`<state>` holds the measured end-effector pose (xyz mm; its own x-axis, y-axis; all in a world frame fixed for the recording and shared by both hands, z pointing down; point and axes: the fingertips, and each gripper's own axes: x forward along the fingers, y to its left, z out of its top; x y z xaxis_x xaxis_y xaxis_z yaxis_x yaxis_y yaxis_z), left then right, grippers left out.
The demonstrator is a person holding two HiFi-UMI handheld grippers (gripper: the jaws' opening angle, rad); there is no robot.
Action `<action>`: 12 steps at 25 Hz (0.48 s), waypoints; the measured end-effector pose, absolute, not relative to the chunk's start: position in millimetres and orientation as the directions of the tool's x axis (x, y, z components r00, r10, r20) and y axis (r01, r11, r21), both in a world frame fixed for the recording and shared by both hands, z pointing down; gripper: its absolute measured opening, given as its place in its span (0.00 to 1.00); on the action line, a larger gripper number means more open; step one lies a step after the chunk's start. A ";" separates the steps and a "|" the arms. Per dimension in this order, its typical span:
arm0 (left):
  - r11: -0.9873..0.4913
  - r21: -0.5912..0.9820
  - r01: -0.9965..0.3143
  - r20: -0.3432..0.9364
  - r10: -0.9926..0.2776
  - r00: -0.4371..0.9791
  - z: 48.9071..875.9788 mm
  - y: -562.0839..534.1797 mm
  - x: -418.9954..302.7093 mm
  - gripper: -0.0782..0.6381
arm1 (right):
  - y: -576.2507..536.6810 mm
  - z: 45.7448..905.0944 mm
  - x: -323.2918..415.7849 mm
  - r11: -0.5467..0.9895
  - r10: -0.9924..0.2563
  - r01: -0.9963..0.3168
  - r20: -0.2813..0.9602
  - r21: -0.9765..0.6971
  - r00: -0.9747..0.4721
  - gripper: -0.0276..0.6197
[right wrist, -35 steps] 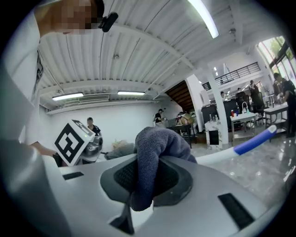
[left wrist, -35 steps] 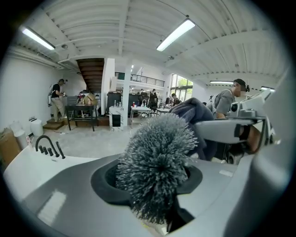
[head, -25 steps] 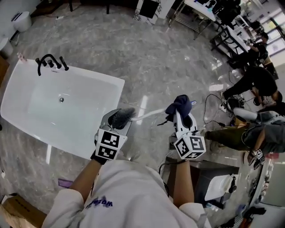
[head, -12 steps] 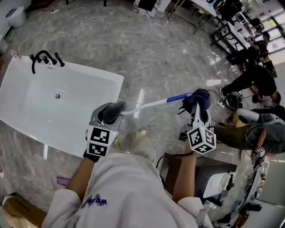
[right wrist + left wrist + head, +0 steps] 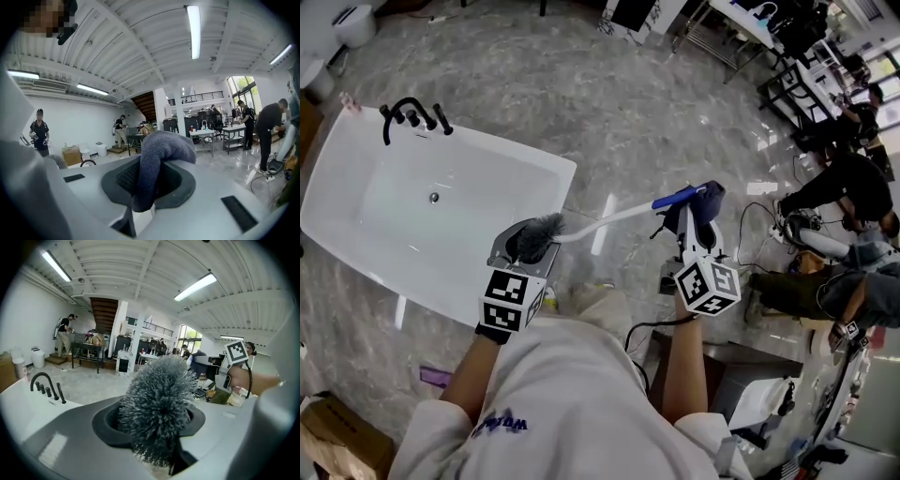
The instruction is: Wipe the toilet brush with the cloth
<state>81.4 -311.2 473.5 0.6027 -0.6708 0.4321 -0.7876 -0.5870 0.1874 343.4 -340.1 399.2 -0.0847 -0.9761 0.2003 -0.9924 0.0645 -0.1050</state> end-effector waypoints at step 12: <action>-0.555 0.190 -0.809 0.443 -0.687 0.576 475.8 -308.4 103.6 0.39 | -326.7 419.4 265.1 0.295 -0.916 -0.943 0.236 -0.151 -0.325 0.14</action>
<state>103.6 -308.4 475.8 0.5758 -0.6874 0.4427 -0.8095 -0.5555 0.1903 265.1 -326.7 419.4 -0.3245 -0.9161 0.2355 -0.9434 0.2954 -0.1510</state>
